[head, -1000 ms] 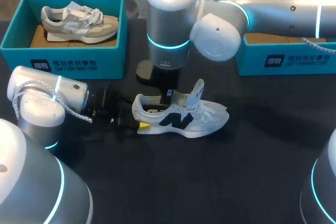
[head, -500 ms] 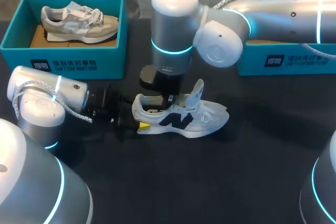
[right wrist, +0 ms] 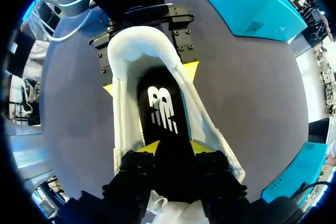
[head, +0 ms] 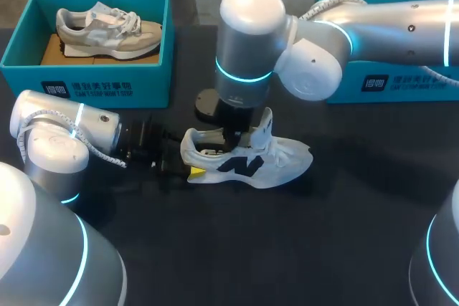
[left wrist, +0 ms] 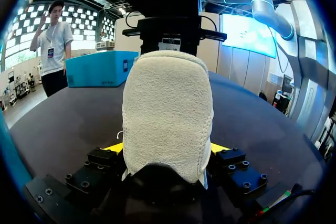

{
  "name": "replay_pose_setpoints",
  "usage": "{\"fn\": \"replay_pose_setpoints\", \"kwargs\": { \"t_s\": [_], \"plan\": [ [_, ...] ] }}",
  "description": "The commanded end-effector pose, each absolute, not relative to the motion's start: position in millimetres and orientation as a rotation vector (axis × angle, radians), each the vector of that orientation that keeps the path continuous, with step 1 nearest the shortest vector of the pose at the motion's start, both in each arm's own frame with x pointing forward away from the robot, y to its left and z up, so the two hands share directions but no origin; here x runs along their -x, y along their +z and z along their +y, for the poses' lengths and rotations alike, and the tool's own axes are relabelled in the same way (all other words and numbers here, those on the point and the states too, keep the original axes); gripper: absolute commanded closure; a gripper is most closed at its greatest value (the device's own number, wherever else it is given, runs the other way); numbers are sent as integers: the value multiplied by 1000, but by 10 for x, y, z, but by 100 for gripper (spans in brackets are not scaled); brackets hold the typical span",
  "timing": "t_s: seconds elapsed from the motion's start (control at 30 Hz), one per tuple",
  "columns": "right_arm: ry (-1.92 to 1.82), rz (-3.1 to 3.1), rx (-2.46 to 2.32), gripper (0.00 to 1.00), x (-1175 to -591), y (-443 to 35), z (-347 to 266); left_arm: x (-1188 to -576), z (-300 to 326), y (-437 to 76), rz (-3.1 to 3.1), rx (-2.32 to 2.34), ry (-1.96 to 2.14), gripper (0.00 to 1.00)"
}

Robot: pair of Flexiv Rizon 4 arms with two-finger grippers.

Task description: Take the shoe out of the shoebox, open the shoe tongue, remove and reinsert the insole, then place the shoe into the shoebox

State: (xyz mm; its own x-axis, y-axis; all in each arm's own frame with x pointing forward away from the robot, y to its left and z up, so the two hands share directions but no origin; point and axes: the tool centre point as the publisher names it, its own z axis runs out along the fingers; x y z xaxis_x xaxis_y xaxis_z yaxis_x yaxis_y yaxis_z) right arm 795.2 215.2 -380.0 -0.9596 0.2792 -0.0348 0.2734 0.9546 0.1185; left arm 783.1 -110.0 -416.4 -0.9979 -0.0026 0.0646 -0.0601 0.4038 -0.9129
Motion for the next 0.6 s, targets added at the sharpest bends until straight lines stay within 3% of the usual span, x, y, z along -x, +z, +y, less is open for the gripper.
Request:
{"fn": "replay_pose_setpoints", "kwargs": {
  "t_s": [0.03,0.6],
  "plan": [
    [185,3074,-420,67,-8022,-3902,2185,-7840,-1094,-4171,-2588,-58,1683,100],
    [200,3137,-368,62,-8134,-4147,2274,-7840,-1094,-4171,-2588,-58,1683,100]
  ]
}}
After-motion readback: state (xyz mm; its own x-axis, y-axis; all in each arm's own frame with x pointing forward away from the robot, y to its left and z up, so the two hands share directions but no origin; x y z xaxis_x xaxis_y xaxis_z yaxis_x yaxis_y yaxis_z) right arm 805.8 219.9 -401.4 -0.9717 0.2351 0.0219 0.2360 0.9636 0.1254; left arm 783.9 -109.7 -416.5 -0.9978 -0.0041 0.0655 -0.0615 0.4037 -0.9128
